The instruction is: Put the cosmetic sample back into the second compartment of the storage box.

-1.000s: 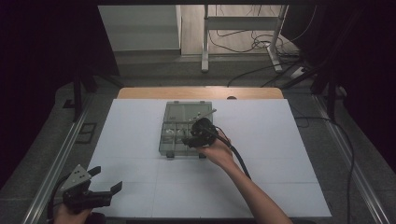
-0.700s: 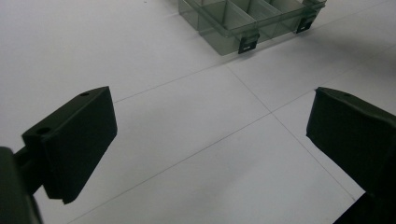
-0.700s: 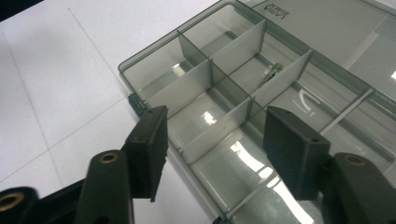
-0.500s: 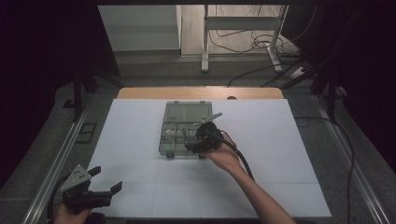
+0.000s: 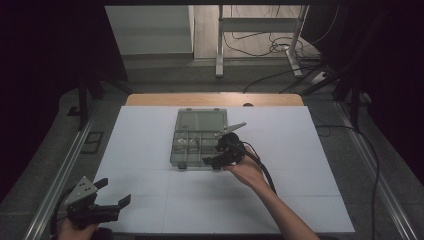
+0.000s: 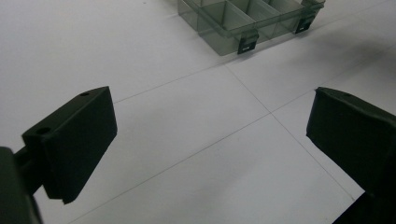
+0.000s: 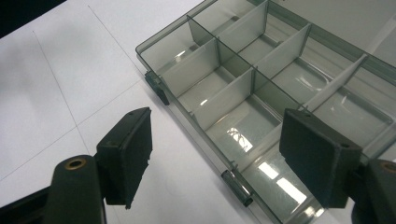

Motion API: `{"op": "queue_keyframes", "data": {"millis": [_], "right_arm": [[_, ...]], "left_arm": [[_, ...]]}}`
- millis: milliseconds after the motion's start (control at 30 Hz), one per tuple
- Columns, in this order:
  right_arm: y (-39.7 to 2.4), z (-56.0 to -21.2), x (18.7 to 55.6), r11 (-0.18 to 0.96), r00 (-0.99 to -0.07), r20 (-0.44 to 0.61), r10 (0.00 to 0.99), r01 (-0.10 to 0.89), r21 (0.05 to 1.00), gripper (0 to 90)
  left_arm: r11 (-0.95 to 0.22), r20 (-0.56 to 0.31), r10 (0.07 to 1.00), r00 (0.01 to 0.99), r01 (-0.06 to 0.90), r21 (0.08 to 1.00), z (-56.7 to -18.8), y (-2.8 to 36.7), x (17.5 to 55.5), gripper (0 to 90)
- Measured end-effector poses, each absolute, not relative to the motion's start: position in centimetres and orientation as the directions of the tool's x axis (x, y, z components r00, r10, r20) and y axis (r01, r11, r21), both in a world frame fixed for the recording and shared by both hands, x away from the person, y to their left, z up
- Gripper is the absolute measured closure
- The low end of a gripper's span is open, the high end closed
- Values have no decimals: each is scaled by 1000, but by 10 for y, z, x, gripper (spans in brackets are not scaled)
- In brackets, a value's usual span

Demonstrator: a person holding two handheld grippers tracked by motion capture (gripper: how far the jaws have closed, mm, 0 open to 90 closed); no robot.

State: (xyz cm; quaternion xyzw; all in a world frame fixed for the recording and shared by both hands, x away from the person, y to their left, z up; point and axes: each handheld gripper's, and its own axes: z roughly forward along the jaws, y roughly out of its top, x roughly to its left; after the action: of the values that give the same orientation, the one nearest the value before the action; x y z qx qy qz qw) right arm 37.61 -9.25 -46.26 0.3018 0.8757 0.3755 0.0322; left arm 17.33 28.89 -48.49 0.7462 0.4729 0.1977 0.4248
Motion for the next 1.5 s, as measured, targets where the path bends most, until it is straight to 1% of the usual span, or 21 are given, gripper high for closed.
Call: {"op": "queue_keyframes", "data": {"millis": [300, 467, 800, 1500], "right_arm": [[-103, -462, 367, 557, -819, 146, 554, 495, 667, 153], [-112, -462, 362, 554, -815, 140, 563, 497, 668, 133], [-127, -461, 352, 542, -808, 120, 576, 488, 684, 45], [-164, -461, 330, 523, -789, 88, 609, 482, 703, 3]], "left_arm": [[-193, -105, 874, 475, 537, 821, -485, 289, 173, 22], [-195, -103, 874, 476, 536, 821, -485, 288, 173, 22], [-196, -102, 873, 476, 536, 821, -485, 288, 173, 21], [-201, -100, 871, 480, 536, 820, -485, 287, 174, 22]]}}
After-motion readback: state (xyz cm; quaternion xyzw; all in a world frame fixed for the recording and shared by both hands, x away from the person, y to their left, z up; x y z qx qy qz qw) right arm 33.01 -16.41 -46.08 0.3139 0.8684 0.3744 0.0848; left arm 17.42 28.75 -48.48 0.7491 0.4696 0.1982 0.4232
